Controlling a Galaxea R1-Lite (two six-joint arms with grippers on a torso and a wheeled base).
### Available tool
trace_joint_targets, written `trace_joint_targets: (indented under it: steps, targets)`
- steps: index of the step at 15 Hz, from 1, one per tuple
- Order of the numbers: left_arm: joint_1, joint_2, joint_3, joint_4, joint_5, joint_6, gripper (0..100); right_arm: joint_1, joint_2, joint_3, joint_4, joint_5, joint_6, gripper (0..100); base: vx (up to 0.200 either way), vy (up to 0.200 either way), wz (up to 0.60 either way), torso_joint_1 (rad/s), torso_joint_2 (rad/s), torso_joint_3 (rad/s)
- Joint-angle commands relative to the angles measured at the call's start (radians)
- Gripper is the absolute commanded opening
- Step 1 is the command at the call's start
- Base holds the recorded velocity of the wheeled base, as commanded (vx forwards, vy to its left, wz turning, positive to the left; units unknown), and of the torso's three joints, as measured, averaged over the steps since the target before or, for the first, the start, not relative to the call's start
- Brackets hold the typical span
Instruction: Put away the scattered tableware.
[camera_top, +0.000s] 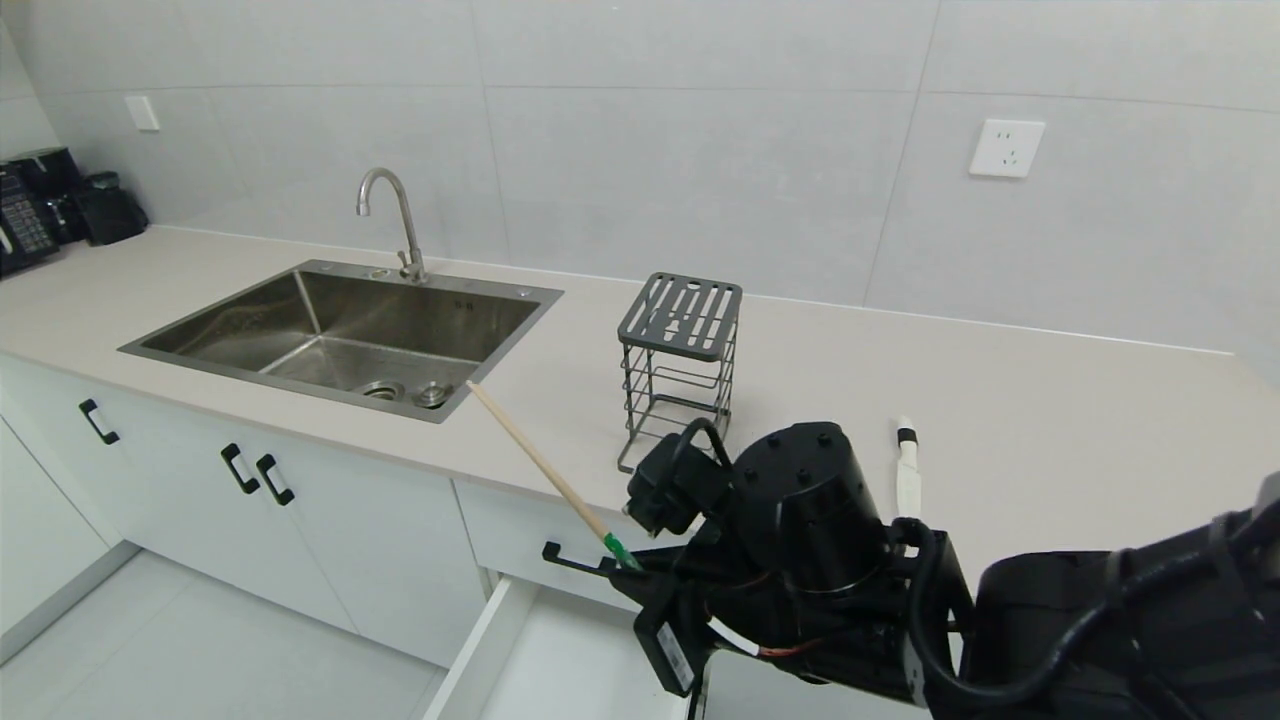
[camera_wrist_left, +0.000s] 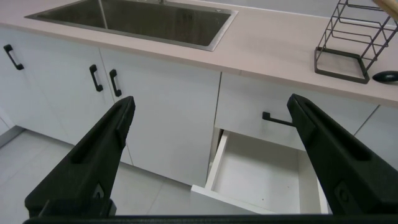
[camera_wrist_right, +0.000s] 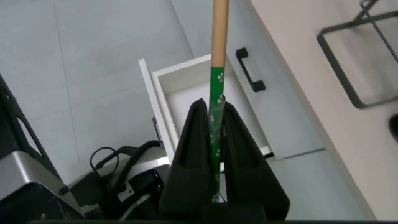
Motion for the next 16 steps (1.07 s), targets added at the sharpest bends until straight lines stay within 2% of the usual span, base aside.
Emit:
trace_joint_targets:
  steps: [1, 3, 12, 16]
  targets:
    - [0.0, 0.001, 0.0, 0.0, 0.0, 0.0, 100, 0.006, 0.088, -0.082, 0.016, -0.011, 0.003, 0, 0.0, 0.0, 0.0, 0.0, 0.0, 0.0]
    - [0.0, 0.001, 0.0, 0.0, 0.0, 0.0, 100, 0.008, 0.115, -0.058, 0.013, -0.032, 0.003, 0, 0.0, 0.0, 0.0, 0.0, 0.0, 0.0]
    - [0.0, 0.001, 0.0, 0.0, 0.0, 0.0, 100, 0.081, 0.272, -0.178, 0.027, -0.048, 0.006, 0, 0.0, 0.0, 0.0, 0.0, 0.0, 0.0]
    - [0.0, 0.001, 0.0, 0.0, 0.0, 0.0, 100, 0.089, 0.278, -0.282, 0.196, 0.026, 0.002, 0, 0.0, 0.0, 0.0, 0.0, 0.0, 0.0]
